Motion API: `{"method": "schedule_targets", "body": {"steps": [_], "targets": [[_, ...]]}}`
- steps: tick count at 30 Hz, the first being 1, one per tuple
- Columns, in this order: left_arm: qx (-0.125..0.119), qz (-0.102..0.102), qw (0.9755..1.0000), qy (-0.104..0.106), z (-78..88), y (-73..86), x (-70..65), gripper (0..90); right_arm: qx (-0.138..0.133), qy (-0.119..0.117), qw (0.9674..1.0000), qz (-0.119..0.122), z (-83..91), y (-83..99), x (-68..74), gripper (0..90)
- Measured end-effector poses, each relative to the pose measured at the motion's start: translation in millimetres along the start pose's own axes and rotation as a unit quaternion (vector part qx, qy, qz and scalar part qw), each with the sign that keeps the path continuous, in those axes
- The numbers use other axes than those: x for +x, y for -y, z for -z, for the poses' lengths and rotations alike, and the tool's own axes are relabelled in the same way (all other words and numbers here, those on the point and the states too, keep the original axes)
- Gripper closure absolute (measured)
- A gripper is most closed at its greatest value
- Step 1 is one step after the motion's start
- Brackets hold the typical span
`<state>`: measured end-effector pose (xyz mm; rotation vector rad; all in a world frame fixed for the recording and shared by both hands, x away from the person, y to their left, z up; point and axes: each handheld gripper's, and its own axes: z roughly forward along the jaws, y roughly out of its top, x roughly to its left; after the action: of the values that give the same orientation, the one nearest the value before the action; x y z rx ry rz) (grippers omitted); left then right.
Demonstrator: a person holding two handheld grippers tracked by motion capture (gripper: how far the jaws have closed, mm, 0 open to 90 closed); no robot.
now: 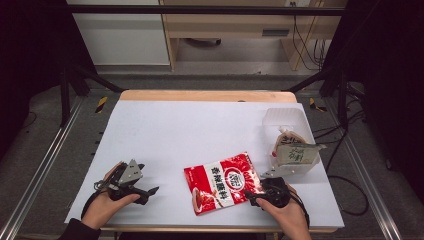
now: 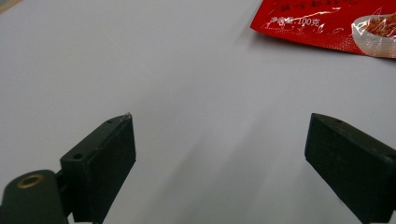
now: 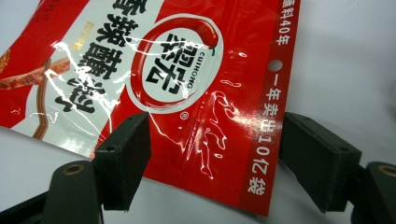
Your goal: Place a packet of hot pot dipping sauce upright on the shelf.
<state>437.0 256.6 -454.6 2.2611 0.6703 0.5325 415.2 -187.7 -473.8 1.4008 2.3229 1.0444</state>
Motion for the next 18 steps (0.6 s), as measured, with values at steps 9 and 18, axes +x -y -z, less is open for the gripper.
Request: {"method": "schedule_targets", "body": {"steps": [9, 18], "targets": [[0.001, 0.0, 1.0, -0.001, 0.0, 0.0, 0.0, 8.6, -0.023, -0.005, 0.9997, 0.004, 8.3, -3.5, 8.3, 25.9], [0.001, -0.001, 1.0, 0.001, -0.2, 0.0, -0.4, 8.9, -0.015, -0.014, 0.9997, 0.014, 6.2, -4.7, 15.1, 31.6]]}}
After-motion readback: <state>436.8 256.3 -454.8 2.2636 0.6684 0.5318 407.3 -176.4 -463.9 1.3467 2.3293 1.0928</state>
